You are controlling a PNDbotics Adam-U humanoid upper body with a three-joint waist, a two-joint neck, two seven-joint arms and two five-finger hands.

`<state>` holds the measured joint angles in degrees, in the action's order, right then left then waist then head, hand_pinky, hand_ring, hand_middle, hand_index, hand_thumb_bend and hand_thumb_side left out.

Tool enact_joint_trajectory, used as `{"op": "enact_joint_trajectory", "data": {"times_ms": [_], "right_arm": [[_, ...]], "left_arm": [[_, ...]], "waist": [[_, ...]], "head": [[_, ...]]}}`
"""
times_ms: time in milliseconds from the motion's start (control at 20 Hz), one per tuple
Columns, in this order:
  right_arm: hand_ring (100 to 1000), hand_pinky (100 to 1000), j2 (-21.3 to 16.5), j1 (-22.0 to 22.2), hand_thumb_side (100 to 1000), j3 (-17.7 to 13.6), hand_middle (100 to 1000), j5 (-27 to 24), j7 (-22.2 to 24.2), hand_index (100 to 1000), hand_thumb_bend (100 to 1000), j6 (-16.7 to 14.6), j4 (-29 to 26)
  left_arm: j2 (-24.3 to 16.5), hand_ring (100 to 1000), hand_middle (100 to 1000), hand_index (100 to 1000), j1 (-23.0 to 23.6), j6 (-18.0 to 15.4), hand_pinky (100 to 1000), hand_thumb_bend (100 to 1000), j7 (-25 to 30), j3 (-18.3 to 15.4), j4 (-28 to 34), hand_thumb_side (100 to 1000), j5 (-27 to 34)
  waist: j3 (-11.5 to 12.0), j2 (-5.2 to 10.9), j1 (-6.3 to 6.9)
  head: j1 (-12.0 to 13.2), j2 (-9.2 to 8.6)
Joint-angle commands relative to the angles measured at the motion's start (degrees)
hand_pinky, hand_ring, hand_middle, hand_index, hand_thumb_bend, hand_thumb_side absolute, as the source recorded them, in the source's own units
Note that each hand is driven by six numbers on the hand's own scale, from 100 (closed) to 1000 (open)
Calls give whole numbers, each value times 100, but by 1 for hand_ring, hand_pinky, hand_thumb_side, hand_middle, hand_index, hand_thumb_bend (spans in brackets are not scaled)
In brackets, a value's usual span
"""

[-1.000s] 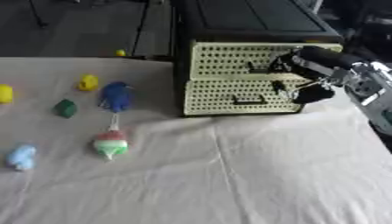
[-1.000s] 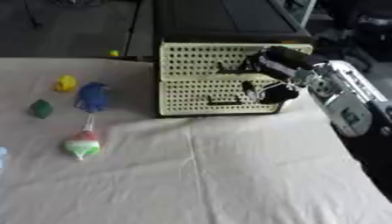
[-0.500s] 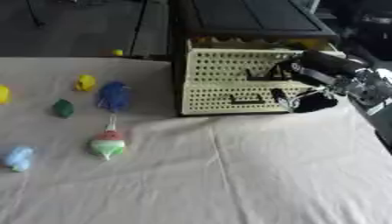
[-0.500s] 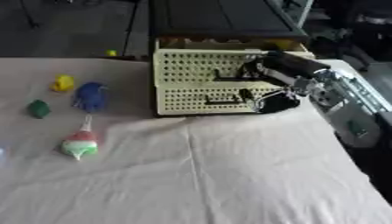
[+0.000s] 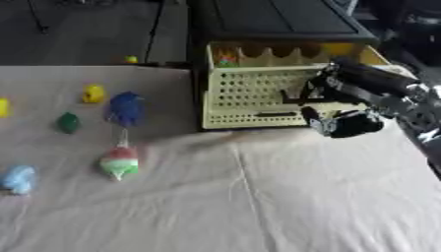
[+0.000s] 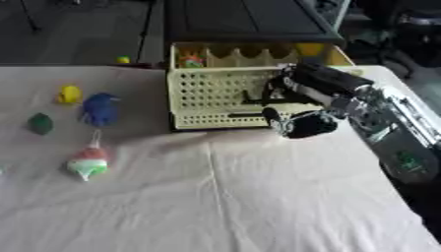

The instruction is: Pick up objects from table and place into drawer.

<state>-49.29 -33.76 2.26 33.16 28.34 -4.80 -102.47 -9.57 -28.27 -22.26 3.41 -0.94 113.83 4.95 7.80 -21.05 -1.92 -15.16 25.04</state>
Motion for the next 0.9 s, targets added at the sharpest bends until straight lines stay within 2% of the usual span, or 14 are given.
{"op": "enact_joint_trajectory", "data": {"times_ms": [50,300,600,900], "right_arm": [[100,122,72,-159,241,-1,100,8,104,608,100,36,-245],[100,122,348,-201,232,58,100,181,238,646,100,30,-172],[100,121,581,-176,231,8,100,141,384,644,100,58,-152],[100,121,706,-77,228,-77,100,211,321,617,100,126,-397]], "left_arm": [[-13,748,672,907,-47,-4,695,100,-24,-48,76,869,-16],[0,748,672,908,-48,-5,695,100,-38,-58,76,869,-21],[10,748,672,909,-43,2,696,100,-41,-62,76,870,-27],[9,749,672,909,-38,8,696,100,-46,-67,76,870,-33]], "waist": [[-8,106,6],[-27,86,29],[-48,72,48],[-95,67,69]], "head": [[10,-46],[3,-57],[-5,-67],[9,-80]]}}
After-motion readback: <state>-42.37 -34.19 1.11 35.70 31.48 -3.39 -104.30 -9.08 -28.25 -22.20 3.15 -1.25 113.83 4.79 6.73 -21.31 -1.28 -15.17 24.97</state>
